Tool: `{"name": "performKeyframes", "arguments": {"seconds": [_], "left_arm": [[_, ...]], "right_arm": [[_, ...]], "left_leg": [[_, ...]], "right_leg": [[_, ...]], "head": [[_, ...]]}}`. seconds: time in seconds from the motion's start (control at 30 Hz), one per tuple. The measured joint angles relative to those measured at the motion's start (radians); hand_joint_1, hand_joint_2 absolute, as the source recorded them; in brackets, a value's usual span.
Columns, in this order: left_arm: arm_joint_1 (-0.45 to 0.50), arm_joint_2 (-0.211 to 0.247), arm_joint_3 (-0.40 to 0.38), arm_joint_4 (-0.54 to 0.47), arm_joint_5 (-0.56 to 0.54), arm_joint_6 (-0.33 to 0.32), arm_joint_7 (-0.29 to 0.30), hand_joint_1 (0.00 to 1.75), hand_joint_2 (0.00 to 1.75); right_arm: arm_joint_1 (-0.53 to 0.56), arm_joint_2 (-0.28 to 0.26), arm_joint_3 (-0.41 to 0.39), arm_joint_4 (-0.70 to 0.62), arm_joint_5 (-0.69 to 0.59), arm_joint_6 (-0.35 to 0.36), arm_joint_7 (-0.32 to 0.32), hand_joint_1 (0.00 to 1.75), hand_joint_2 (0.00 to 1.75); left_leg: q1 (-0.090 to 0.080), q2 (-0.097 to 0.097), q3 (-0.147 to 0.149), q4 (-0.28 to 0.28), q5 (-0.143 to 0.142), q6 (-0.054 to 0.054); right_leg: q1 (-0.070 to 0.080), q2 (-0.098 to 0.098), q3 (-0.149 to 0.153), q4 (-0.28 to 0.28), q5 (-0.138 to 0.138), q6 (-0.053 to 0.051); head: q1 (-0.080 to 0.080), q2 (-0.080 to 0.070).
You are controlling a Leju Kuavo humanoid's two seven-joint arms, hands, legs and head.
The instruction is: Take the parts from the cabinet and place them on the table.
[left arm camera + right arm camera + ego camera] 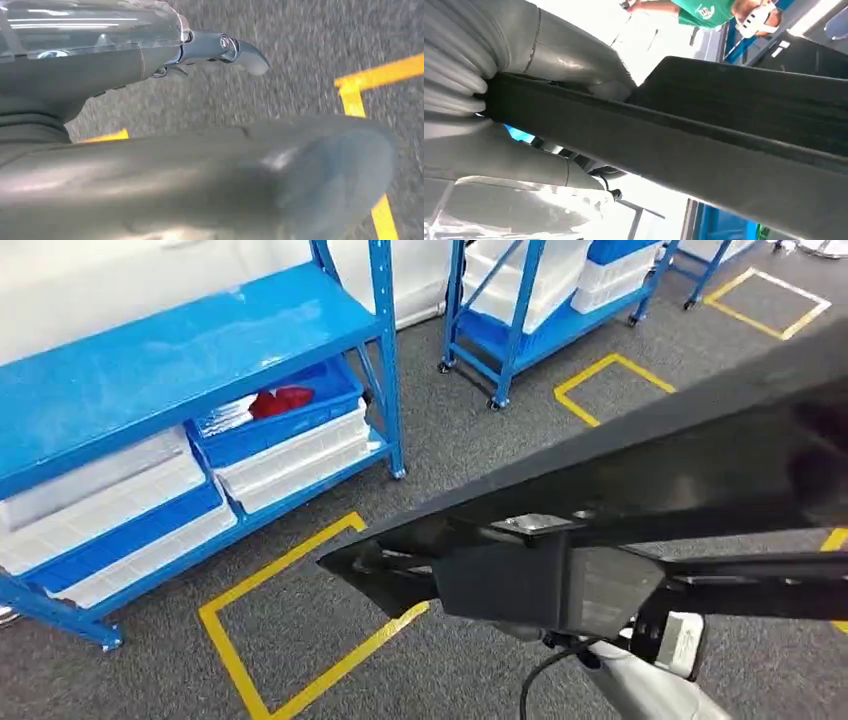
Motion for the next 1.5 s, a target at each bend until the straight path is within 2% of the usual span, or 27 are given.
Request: {"name": "performKeyframes", "arguments": {"seconds": [0.07, 0.1, 0.13, 0.2, 0.23, 0.27, 0.4, 0.47, 0.5, 0.57, 0.6, 0.63, 0.7, 0.73, 0.77, 0.9, 0.93, 0.97, 1.0, 1.07, 1.1, 1.17, 1.23, 1.27, 1.3, 1.43, 1.5], "left_arm": [[0.001, 0.0, 0.006, -0.001, 0.0, 0.003, 0.005, 0.0, 0.0], [0.0, 0.0, 0.009, -0.002, 0.0, 0.005, 0.008, 0.0, 0.0], [0.001, 0.0, 0.01, -0.002, 0.0, 0.006, 0.009, 0.0, 0.0], [0.0, 0.0, 0.01, -0.002, 0.0, 0.006, 0.01, 0.0, 0.0], [-0.001, 0.0, 0.01, -0.002, 0.0, 0.009, 0.014, 0.0, 0.0], [0.0, 0.001, 0.01, -0.003, 0.0, 0.009, 0.018, 0.0, 0.0], [0.0, 0.003, 0.015, -0.004, 0.003, 0.008, 0.045, 0.0, 0.0], [0.0, 0.003, 0.014, -0.004, -0.007, 0.003, 0.053, 0.0, 0.0], [0.001, 0.003, 0.014, -0.004, -0.015, 0.002, 0.06, 0.0, 0.0], [0.002, 0.003, 0.014, -0.004, -0.027, 0.001, 0.069, 0.0, 0.0], [0.002, 0.003, 0.013, -0.004, -0.03, -0.001, 0.071, 0.0, 0.0], [0.001, 0.002, 0.011, -0.004, -0.034, -0.001, 0.073, 0.0, 0.0], [-0.001, 0.0, 0.01, -0.004, -0.04, -0.001, 0.08, 0.0, 0.0], [-0.003, 0.0, 0.008, -0.004, -0.049, -0.005, 0.085, 0.0, 0.0], [-0.003, 0.0, 0.006, -0.004, -0.059, -0.008, 0.091, 0.0, 0.0], [-0.006, -0.005, -0.01, -0.003, -0.078, -0.009, 0.117, 0.0, 0.0], [-0.008, -0.013, -0.013, -0.003, -0.078, -0.009, 0.117, 0.0, 0.0], [-0.009, -0.013, -0.016, -0.003, -0.077, -0.006, 0.116, 0.0, 0.0], [-0.008, -0.015, -0.016, -0.003, -0.074, -0.005, 0.116, 0.0, 0.0], [-0.004, -0.019, -0.016, -0.003, -0.066, 0.0, 0.111, 0.0, 0.0], [-0.004, -0.021, -0.015, -0.003, -0.062, 0.001, 0.107, 0.0, 0.0], [-0.005, -0.024, -0.014, -0.003, -0.054, 0.003, 0.097, 0.0, 0.0], [-0.007, -0.027, -0.014, -0.003, -0.048, 0.005, 0.085, 0.0, 0.0], [-0.007, -0.026, -0.014, -0.003, -0.048, 0.006, 0.082, 0.0, 0.0], [-0.008, -0.024, -0.013, -0.003, -0.048, 0.007, 0.08, 0.0, 0.0], [-0.01, -0.005, -0.012, -0.003, -0.05, 0.008, 0.077, 0.0, 0.0], [-0.009, 0.008, -0.013, -0.003, -0.068, 0.002, 0.079, 0.0, 0.0]], "right_arm": [[0.003, 0.002, -0.003, 0.011, -0.001, 0.0, 0.0, 1.75, 1.75], [0.003, 0.002, -0.004, 0.017, -0.001, 0.0, 0.0, 1.75, 1.75], [0.002, 0.002, -0.005, 0.022, -0.001, 0.0, 0.0, 1.75, 1.75], [0.001, 0.002, -0.009, 0.026, -0.002, 0.001, 0.0, 1.75, 1.75], [-0.001, 0.002, -0.01, 0.029, -0.005, 0.006, 0.0, 1.75, 1.75], [-0.004, 0.002, -0.01, 0.031, -0.013, 0.015, 0.0, 1.75, 1.75], [0.013, -0.001, -0.013, 0.031, -0.029, 0.036, 0.005, 1.75, 1.75], [0.017, -0.005, -0.014, 0.031, -0.029, 0.032, 0.009, 1.75, 1.75], [0.018, -0.005, -0.016, 0.032, -0.028, 0.027, 0.009, 1.75, 1.75], [0.026, -0.005, -0.027, 0.043, -0.031, 0.015, 0.006, 1.75, 1.75], [0.028, -0.005, -0.031, 0.052, -0.036, 0.014, 0.003, 1.75, 1.75], [0.029, -0.005, -0.035, 0.06, -0.04, 0.017, 0.0, 1.75, 1.75], [0.029, -0.005, -0.039, 0.076, -0.05, 0.023, -0.001, 1.75, 1.75], [0.027, -0.005, -0.039, 0.082, -0.055, 0.019, -0.001, 1.75, 1.75], [0.025, -0.005, -0.039, 0.09, -0.061, 0.01, 0.001, 1.75, 1.75], [0.017, -0.005, -0.047, 0.124, -0.108, -0.01, 0.008, 1.75, 1.75], [0.017, -0.005, -0.051, 0.13, -0.113, -0.01, 0.009, 1.75, 1.75], [0.008, -0.005, -0.053, 0.14, -0.124, -0.01, 0.008, 1.75, 1.75], [-0.002, -0.004, -0.052, 0.152, -0.129, -0.011, 0.006, 1.75, 1.75], [-0.003, 0.003, -0.049, 0.171, -0.132, -0.013, 0.001, 1.75, 1.75], [-0.003, 0.002, -0.045, 0.181, -0.129, -0.013, -0.001, 1.75, 1.75], [-0.003, 0.002, -0.034, 0.187, -0.114, -0.014, -0.002, 1.75, 1.75], [-0.003, 0.002, -0.03, 0.177, -0.099, -0.014, -0.002, 1.75, 1.75], [-0.003, 0.002, -0.029, 0.17, -0.096, -0.016, -0.002, 1.75, 1.75], [-0.003, 0.002, -0.027, 0.161, -0.092, -0.022, -0.002, 1.75, 1.75], [0.032, 0.002, -0.041, 0.105, -0.053, -0.044, -0.001, 1.75, 1.75], [0.077, -0.005, -0.064, 0.059, -0.012, -0.035, -0.004, 1.75, 1.75]], "left_leg": [[-0.001, 0.018, -0.003, 0.001, 0.0, 0.0], [-0.001, 0.029, -0.004, 0.001, 0.0, 0.0], [-0.001, 0.037, -0.003, 0.003, -0.001, -0.002], [0.001, 0.053, -0.002, 0.011, -0.007, -0.009], [-0.001, 0.06, -0.002, 0.017, -0.012, -0.015], [-0.01, 0.067, -0.006, 0.026, -0.018, -0.023], [-0.007, 0.103, 0.001, 0.025, -0.025, -0.042], [0.0, 0.036, -0.024, 0.088, -0.076, -0.055], [0.001, 0.02, -0.059, 0.168, -0.12, -0.059], [0.001, 0.01, -0.134, 0.325, -0.179, -0.06], [0.001, 0.01, -0.15, 0.353, -0.177, -0.059], [0.001, 0.009, -0.142, 0.33, -0.149, -0.054], [0.0, -0.006, -0.072, 0.173, -0.057, -0.041], [-0.002, -0.041, -0.03, 0.081, -0.014, -0.032], [-0.001, -0.087, -0.013, 0.04, -0.021, -0.024], [-0.001, -0.049, -0.004, 0.014, -0.013, -0.015], [0.006, -0.036, 0.001, -0.001, -0.003, -0.012], [0.005, -0.026, 0.002, -0.007, 0.0, -0.007], [0.003, -0.011, 0.001, -0.007, 0.0, -0.004], [0.001, 0.014, 0.0, -0.006, -0.002, -0.003], [0.001, 0.026, -0.001, -0.004, -0.004, -0.004], [0.002, 0.048, 0.0, 0.002, -0.01, -0.007], [0.004, 0.066, 0.0, 0.018, -0.022, -0.016], [0.002, 0.072, -0.001, 0.024, -0.029, -0.022], [-0.007, 0.08, -0.004, 0.036, -0.036, -0.03], [-0.002, 0.101, 0.004, 0.033, -0.047, -0.053], [0.004, 0.03, -0.029, 0.121, -0.111, -0.061]], "right_leg": [[-0.005, -0.008, -0.063, 0.141, -0.054, 0.005], [-0.008, -0.01, -0.07, 0.159, -0.048, 0.008], [-0.011, -0.014, -0.051, 0.125, -0.022, 0.01], [-0.012, -0.043, 0.045, -0.051, 0.062, 0.01], [-0.01, -0.089, 0.089, -0.134, 0.08, 0.007], [0.003, -0.1, 0.092, -0.15, 0.068, -0.002], [0.001, -0.053, 0.084, -0.152, 0.076, -0.028], [-0.004, -0.036, 0.084, -0.154, 0.08, -0.038], [-0.004, -0.026, 0.083, -0.154, 0.081, -0.041], [0.0, -0.003, 0.082, -0.153, 0.081, -0.043], [0.001, 0.009, 0.082, -0.153, 0.081, -0.043], [0.002, 0.022, 0.083, -0.152, 0.081, -0.044], [0.004, 0.048, 0.086, -0.152, 0.082, -0.043], [0.004, 0.061, 0.087, -0.152, 0.083, -0.042], [0.005, 0.069, 0.084, -0.151, 0.084, -0.038], [-0.004, 0.115, 0.072, -0.16, 0.097, -0.009], [-0.003, 0.09, 0.07, -0.152, 0.091, -0.01], [0.003, 0.033, 0.053, -0.122, 0.063, -0.004], [0.0, 0.007, 0.021, -0.056, 0.021, 0.0], [-0.007, -0.008, -0.049, 0.093, -0.041, 0.008], [-0.01, -0.01, -0.069, 0.134, -0.045, 0.012], [-0.016, -0.019, -0.037, 0.072, 0.009, 0.018], [-0.017, -0.062, 0.058, -0.106, 0.091, 0.018], [-0.007, -0.101, 0.071, -0.134, 0.065, 0.011], [-0.007, -0.092, 0.068, -0.141, 0.073, -0.005], [-0.006, -0.051, 0.068, -0.14, 0.073, -0.027], [-0.008, -0.037, 0.069, -0.141, 0.074, -0.036]], "head": [[0.0, 0.0], [0.0, 0.0], [0.0, 0.0], [0.0, 0.0], [0.0, 0.0], [0.0, 0.0], [0.0, 0.0], [0.0, 0.0], [0.0, 0.0], [0.0, 0.0], [0.0, 0.0], [0.0, 0.0], [0.0, 0.0], [0.0, 0.0], [0.0, 0.0], [0.0, 0.0], [0.0, 0.0], [0.0, 0.0], [0.0, 0.0], [0.0, 0.0], [0.0, 0.0], [0.0, 0.0], [0.0, 0.0], [0.0, 0.0], [0.0, 0.0], [0.0, 0.0], [0.0, 0.0]]}}
